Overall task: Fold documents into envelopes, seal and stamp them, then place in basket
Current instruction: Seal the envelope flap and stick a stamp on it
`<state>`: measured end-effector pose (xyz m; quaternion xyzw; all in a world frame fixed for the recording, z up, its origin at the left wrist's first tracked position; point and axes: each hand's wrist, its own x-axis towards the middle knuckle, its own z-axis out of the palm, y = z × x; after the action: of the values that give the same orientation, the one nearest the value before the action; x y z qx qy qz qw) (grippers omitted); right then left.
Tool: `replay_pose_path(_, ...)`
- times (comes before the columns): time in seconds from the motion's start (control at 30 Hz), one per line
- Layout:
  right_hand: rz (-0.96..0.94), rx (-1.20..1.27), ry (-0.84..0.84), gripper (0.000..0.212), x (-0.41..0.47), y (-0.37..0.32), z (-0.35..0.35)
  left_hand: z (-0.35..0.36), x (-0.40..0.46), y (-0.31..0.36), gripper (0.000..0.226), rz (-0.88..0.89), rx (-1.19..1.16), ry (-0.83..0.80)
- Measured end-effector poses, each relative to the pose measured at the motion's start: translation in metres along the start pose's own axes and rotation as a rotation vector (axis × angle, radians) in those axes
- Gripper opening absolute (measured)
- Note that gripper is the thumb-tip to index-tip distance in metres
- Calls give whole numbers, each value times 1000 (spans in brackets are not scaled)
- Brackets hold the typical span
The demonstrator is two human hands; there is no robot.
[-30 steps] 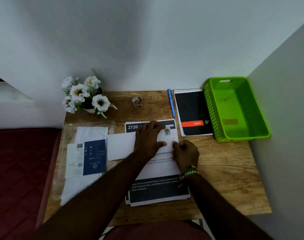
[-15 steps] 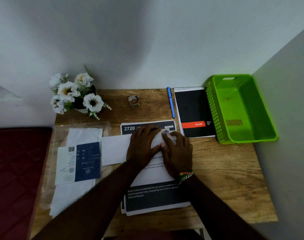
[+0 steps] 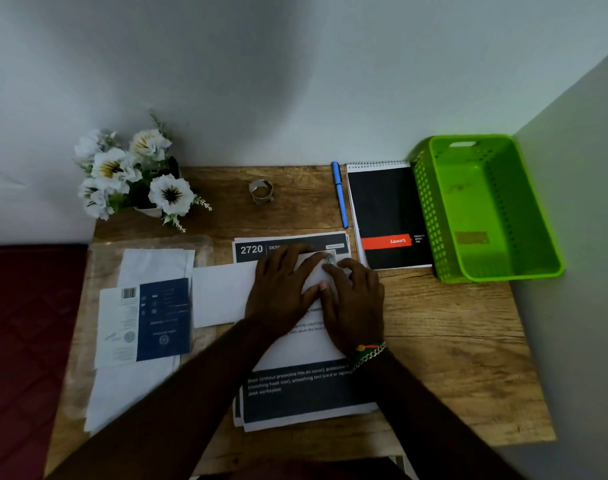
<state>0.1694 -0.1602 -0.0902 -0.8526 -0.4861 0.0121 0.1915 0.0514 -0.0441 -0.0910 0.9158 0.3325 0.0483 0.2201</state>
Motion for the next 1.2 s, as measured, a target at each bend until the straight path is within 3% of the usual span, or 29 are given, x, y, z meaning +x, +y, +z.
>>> replay_pose_path(0.2, 32, 73, 93, 33, 0, 3, 5, 1, 1, 0, 60, -9, 48, -2)
replay_pose_path(0.47, 59, -163, -73, 55, 2, -4, 3, 0, 1, 1, 59, -14, -3, -11)
replay_pose_path(0.67, 64, -209, -181, 59, 6, -2, 1, 1, -1, 0, 64, 3, -25, 33)
replay_pose_path(1.2, 101, -181, -126, 63, 5, -4, 4, 3, -1, 1, 61, 4, 24, 57)
